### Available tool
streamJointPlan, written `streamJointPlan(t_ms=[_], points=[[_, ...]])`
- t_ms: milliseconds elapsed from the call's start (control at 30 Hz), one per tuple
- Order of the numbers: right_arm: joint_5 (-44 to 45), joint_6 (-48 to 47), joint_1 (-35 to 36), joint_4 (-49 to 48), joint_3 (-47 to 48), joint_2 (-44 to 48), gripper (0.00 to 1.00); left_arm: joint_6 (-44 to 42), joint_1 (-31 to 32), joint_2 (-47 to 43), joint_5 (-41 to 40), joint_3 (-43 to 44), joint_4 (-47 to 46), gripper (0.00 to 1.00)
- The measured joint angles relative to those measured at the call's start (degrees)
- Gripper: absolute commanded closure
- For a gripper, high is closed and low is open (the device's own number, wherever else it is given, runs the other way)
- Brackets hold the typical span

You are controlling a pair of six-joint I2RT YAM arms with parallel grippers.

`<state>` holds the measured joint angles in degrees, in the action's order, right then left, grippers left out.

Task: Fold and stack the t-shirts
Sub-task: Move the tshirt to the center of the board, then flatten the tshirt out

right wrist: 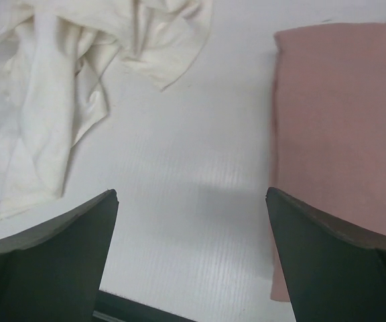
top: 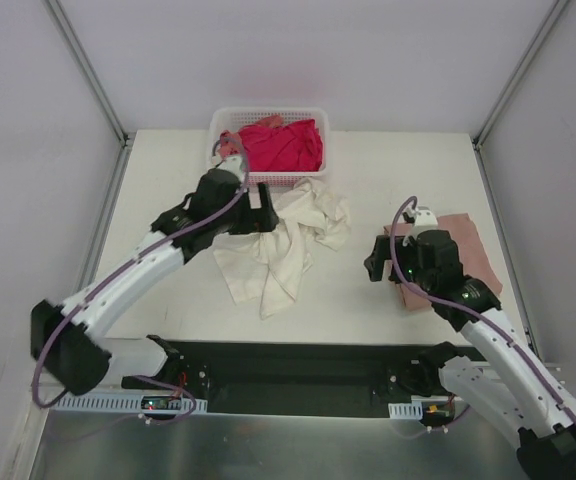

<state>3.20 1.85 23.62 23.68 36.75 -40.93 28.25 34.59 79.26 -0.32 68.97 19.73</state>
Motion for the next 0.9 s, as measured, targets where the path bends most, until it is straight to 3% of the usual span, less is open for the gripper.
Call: streamJointPlan(t_ms=[100, 233, 400, 600, 767, 900], points=[[-1.0, -1.7, 7.8, -0.9, 2.9, -5.0, 0.03, 4.4, -3.5, -15.7, -4.9, -11.4, -0.2, 0.01], [-1.2, -7.1, 18.9, -1.4, 15.1, -20.0, 0.03, 10.6, -14.9, -28.2, -6.2, -25.1, -0.2, 0.01], [-6.6, -18.1, 26.0, -1.9, 36.5, -44.3, 0.01, 14.5, -21.0, -25.7, -4.5, -35.1, 2.8, 0.01], [-9.5, -26.7, 29.2, 1.6, 64.5, -71.6, 0.05, 16.4, -22.7, -22.5, -3.8, -36.8, 3.3, 0.01], [-10.7, -28.4, 29.3, 3.2, 76.0, -84.4, 0.11, 17.2, -23.1, -19.9, -3.5, -36.9, 3.2, 0.01], [-10.7, -28.5, 29.2, 1.9, 79.8, -90.2, 0.18, 17.5, -23.5, -18.7, -3.6, -36.9, 3.1, 0.01]])
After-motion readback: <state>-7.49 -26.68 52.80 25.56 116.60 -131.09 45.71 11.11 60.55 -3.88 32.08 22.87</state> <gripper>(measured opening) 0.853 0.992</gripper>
